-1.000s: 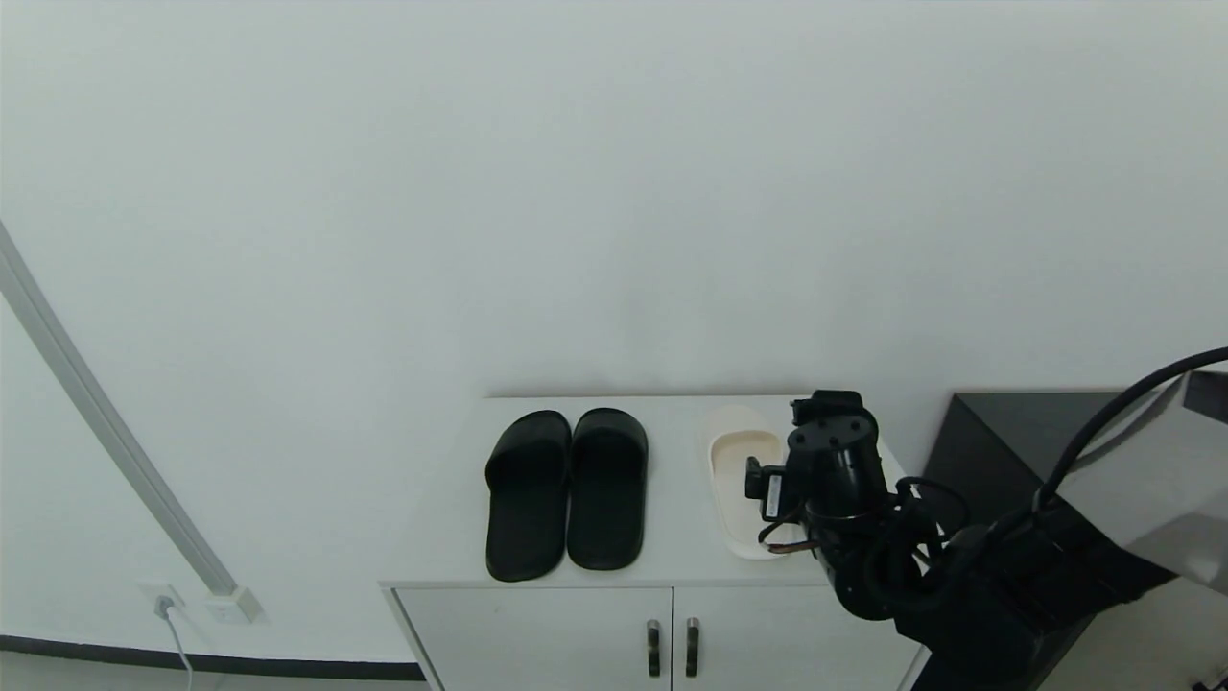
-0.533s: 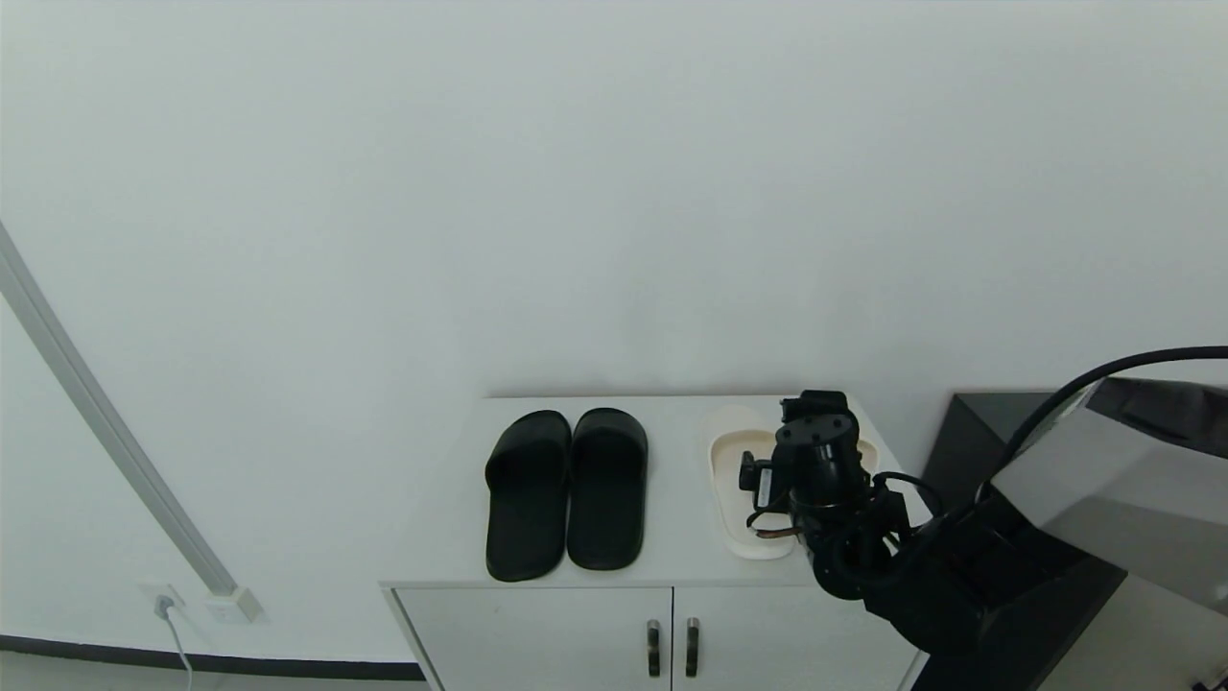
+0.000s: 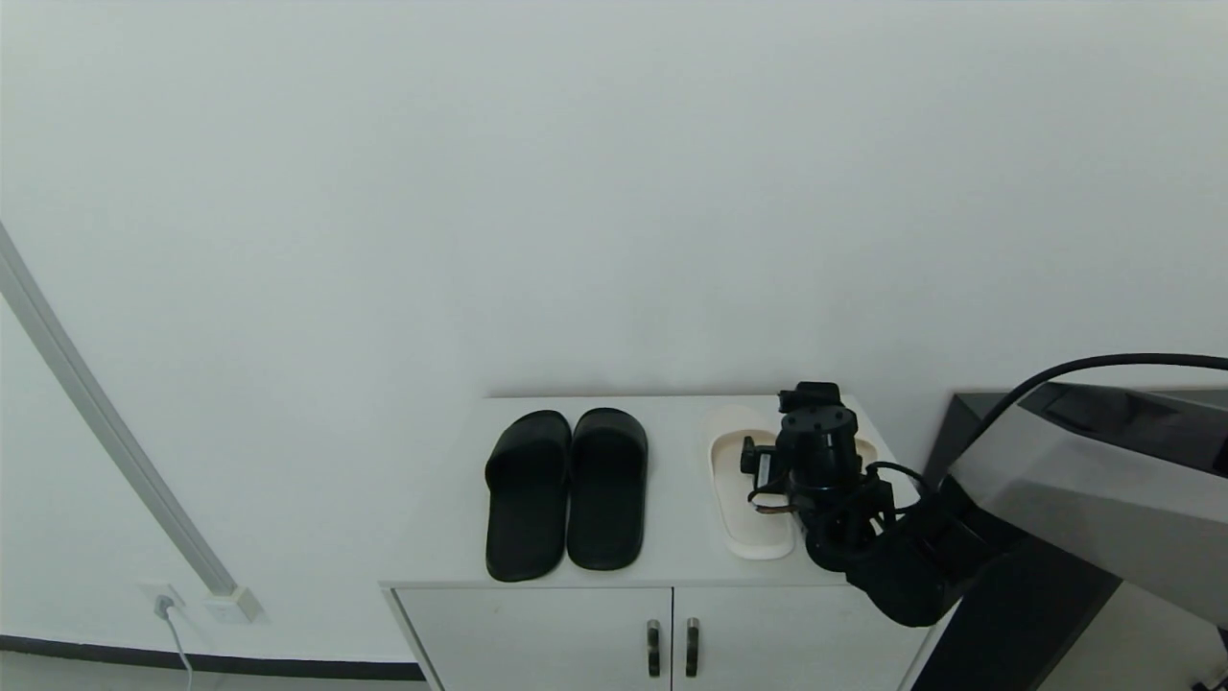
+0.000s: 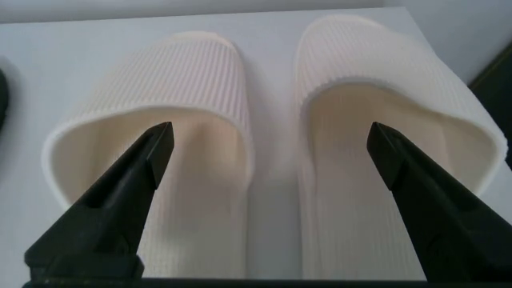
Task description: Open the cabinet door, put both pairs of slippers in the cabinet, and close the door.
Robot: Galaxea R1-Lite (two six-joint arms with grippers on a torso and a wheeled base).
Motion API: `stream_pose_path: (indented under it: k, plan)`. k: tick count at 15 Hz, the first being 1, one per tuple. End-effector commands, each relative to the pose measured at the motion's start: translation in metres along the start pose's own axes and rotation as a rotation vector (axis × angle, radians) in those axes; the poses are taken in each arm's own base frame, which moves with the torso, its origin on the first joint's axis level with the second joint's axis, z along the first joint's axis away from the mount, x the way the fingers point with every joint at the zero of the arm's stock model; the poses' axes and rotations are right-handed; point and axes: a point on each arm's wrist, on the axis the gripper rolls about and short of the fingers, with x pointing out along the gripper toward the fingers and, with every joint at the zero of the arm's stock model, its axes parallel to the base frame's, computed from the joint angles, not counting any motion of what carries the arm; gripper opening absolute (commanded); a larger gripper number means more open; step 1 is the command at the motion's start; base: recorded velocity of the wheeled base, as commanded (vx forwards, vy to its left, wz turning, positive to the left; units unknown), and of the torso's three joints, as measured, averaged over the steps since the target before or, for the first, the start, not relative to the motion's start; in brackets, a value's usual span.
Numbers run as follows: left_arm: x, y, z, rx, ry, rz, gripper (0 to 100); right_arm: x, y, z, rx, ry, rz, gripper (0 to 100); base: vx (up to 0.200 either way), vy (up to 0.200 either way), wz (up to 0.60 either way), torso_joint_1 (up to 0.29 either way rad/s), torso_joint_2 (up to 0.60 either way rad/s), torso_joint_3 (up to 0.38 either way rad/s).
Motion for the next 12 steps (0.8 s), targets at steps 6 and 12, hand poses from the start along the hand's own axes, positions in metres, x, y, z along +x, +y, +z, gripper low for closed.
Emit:
stream_pose_path:
  k: [6, 12]
  plan:
    - [0.0, 0.0, 0.0, 0.0, 0.001, -0.001, 0, 0.024, -0.005, 0.001, -0.013, -0.013, -0.005, 100, 0.0, 0.0, 0.0, 0.0, 0.0, 0.0]
    - [0.0, 0.0, 0.0, -0.002, 0.001, 0.002, 0, 0.038, -0.007, 0.001, -0.007, -0.026, -0.021, 100, 0.0, 0.0, 0.0, 0.0, 0.0, 0.0]
